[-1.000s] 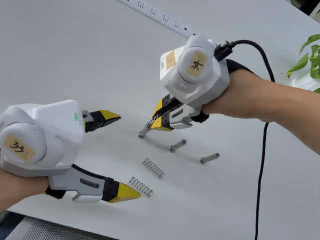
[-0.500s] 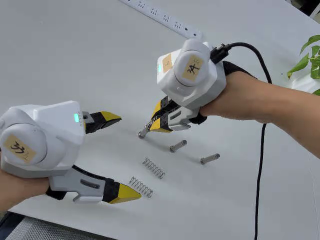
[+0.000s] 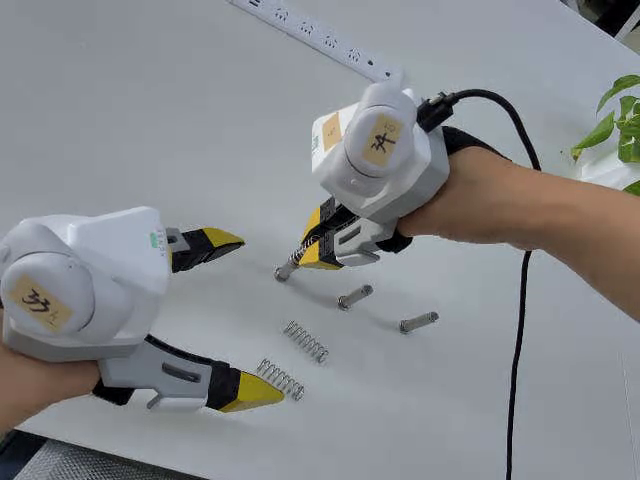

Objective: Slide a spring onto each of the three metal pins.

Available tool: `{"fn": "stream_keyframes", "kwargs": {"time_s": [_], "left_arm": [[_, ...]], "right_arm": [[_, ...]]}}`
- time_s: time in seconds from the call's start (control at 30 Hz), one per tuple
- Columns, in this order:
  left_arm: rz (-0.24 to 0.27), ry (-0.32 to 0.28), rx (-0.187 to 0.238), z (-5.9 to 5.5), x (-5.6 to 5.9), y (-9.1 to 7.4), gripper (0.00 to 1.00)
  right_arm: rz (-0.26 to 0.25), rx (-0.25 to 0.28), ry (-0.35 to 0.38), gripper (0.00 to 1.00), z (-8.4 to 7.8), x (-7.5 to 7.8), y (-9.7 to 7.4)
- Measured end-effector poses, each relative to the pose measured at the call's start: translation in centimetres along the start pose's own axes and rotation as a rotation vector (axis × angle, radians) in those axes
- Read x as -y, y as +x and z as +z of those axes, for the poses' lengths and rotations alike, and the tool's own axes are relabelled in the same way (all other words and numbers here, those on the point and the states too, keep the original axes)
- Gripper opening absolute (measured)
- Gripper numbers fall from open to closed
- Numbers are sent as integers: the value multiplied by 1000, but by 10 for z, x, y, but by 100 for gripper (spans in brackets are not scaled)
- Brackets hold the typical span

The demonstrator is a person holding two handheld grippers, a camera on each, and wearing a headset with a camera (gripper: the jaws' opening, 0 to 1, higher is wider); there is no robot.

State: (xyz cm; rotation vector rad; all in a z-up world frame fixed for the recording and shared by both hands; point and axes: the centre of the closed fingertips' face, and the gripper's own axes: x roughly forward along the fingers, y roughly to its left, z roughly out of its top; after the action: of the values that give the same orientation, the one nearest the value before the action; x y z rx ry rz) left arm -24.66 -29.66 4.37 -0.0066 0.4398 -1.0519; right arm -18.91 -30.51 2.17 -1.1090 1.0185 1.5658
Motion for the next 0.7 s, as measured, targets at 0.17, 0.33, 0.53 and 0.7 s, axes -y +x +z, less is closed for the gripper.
{"fn": "stream_keyframes", "kwargs": {"time_s": [0.17,0.33,0.53,0.7], "left_arm": [[-2,0,1,0,0,0,88],[-4,1,1,0,0,1,88],[-3,-4,1,-2,0,1,87],[-2,-7,1,-3,0,1,87]], "right_arm": [[-1,1,2,7,1,0,-1],[-3,0,-1,7,1,1,1],[3,-1,-3,7,2,2,3],[5,-3,-7,7,3,3,4]]}}
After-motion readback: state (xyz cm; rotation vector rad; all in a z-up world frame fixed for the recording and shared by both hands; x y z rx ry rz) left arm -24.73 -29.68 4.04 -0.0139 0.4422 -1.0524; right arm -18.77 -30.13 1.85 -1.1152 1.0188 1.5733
